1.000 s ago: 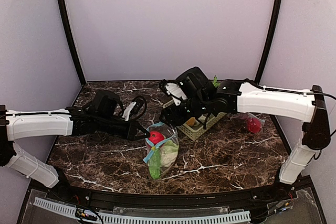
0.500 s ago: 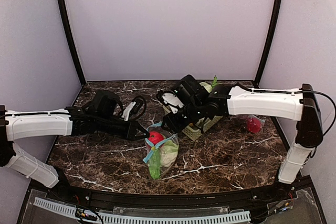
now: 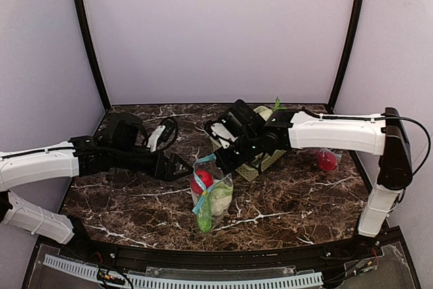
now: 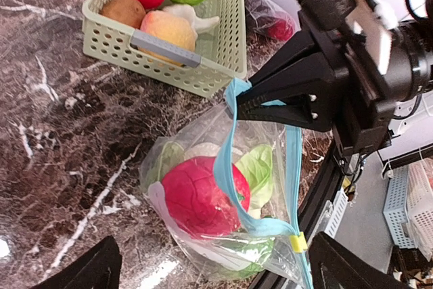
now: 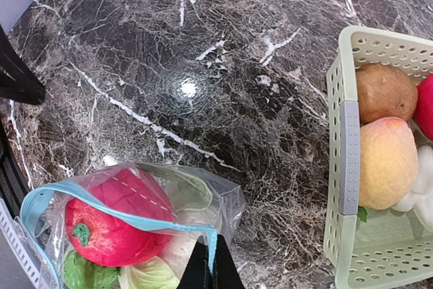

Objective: Place the food in the zip-top bag and seal the zipper
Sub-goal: Place the fake vegetable in the zipper food storage bag, then adjust the zipper food storage bag at the center of the board.

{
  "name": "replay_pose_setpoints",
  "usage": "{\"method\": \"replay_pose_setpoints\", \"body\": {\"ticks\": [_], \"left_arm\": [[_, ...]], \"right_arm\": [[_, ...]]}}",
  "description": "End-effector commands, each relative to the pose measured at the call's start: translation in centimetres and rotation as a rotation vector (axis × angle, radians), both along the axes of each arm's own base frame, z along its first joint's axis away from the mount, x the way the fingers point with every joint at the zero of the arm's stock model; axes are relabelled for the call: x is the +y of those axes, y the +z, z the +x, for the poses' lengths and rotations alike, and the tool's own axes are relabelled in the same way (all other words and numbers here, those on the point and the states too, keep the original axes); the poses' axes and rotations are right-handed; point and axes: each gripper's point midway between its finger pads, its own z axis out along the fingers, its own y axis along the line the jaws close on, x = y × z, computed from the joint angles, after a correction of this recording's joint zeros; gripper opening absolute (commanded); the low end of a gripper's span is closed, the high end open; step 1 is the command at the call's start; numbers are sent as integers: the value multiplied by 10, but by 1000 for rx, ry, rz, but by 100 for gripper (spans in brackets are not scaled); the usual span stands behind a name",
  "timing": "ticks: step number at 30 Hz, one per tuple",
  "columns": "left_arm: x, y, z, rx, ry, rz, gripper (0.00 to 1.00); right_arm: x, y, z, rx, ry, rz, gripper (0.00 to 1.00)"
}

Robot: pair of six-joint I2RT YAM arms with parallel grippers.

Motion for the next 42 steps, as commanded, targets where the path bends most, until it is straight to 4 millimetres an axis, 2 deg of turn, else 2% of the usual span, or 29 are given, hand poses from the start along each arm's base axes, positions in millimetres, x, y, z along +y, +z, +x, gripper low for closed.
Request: {"method": "replay_pose_setpoints", "body": {"ticks": [1, 6, 11, 15, 17, 19, 20, 21, 26, 27, 31, 33, 37, 40, 42], "left_arm": [[19, 19, -4, -82, 66, 41, 99], [14, 14, -21, -82, 79, 67, 99], [-5, -6, -41, -42, 55, 116, 99], [-24, -13, -52, -52, 12, 149, 98], [-30, -18, -54, -51, -3, 173, 92], [-29, -24, -47, -62, 20, 209, 70], [-30, -27, -46, -60, 22, 226, 64], [-31, -28, -46, -61, 20, 232, 53], [-38, -30, -46, -59, 5, 238, 30], [-38, -30, -46, -59, 3, 239, 22], [-40, -29, -49, -53, -14, 228, 5], [-39, -26, -50, -60, -16, 217, 1], [-38, -18, -54, -80, -43, 193, 1], [-33, -2, -49, -156, -44, 187, 1], [-37, 8, -50, -197, -85, 180, 1]], "right_arm": [[-8, 24, 7, -5, -94, 33, 0], [-15, 20, 13, 8, -170, 10, 0], [-16, 15, 15, 19, -200, -11, 0], [-17, 12, 17, 22, -214, -23, 0], [-17, 11, 16, 25, -213, -24, 0], [-17, 11, 17, 27, -216, -23, 0], [-17, 11, 17, 27, -216, -23, 0], [-17, 11, 17, 26, -217, -23, 0], [-17, 11, 18, 22, -223, -24, 0], [-18, 11, 19, 20, -229, -27, 0], [-27, 13, 24, 26, -267, -27, 0], [-32, 15, 26, 29, -282, -21, 0], [-43, 18, 27, 33, -309, -18, 0], [-57, 20, 28, 36, -343, -22, 0], [-65, 27, 25, 32, -352, -7, 7]]}}
